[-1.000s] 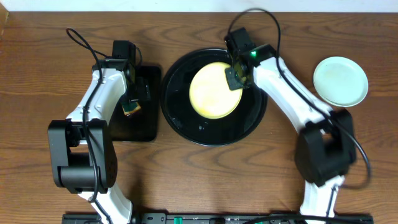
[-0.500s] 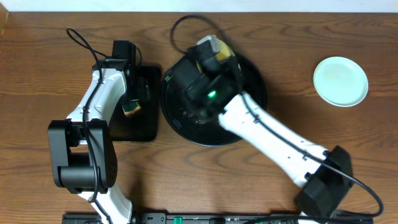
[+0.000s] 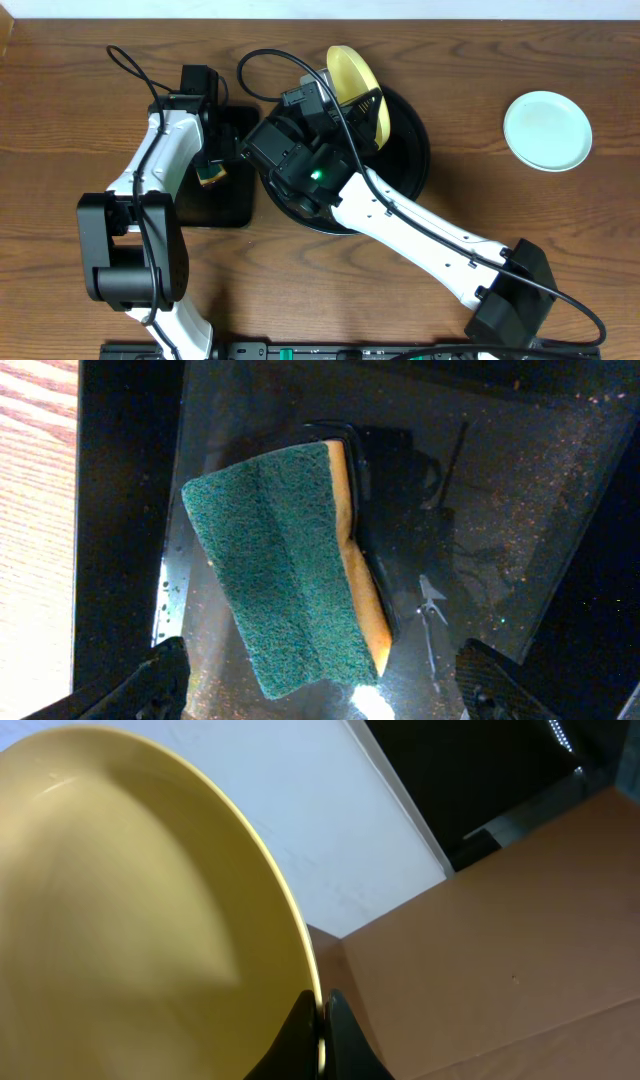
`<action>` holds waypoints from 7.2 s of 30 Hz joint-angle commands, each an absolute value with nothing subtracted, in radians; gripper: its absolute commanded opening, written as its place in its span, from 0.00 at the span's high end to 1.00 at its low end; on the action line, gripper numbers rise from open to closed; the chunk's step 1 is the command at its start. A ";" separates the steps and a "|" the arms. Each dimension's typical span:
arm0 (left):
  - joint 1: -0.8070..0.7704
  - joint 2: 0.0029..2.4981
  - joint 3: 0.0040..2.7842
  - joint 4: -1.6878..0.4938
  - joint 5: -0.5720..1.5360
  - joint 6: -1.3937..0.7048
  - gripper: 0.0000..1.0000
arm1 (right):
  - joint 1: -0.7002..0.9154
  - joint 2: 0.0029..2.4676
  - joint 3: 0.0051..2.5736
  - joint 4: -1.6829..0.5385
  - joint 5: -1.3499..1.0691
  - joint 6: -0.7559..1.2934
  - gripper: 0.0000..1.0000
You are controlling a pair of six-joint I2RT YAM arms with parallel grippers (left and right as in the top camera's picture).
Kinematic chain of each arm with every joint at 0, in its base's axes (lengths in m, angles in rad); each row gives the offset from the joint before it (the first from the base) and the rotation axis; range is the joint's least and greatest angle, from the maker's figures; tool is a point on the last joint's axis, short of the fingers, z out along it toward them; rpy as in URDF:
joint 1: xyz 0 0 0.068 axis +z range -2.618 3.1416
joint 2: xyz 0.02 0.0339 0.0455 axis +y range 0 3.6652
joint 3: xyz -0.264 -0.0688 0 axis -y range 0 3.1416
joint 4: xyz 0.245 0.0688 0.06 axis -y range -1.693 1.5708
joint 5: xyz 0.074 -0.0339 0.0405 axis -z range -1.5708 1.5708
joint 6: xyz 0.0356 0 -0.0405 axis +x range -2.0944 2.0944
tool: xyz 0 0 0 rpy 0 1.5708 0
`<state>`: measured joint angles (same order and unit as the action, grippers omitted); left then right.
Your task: Clean dirty plates on tray and stack at the side
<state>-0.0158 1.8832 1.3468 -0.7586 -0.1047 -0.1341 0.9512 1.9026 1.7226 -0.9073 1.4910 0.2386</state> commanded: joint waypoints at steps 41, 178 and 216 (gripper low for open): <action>-0.016 1.874 1.337 -0.762 -0.117 -0.139 0.15 | -0.408 1.976 1.718 -0.902 0.136 0.307 0.99; -0.016 1.874 1.337 -0.762 -0.117 -0.139 0.15 | 0.044 0.005 0.006 -0.006 -0.236 -0.148 0.01; -0.016 1.874 1.337 -0.762 -0.117 -0.139 0.15 | 0.044 0.007 0.006 -0.053 -0.236 -0.147 0.01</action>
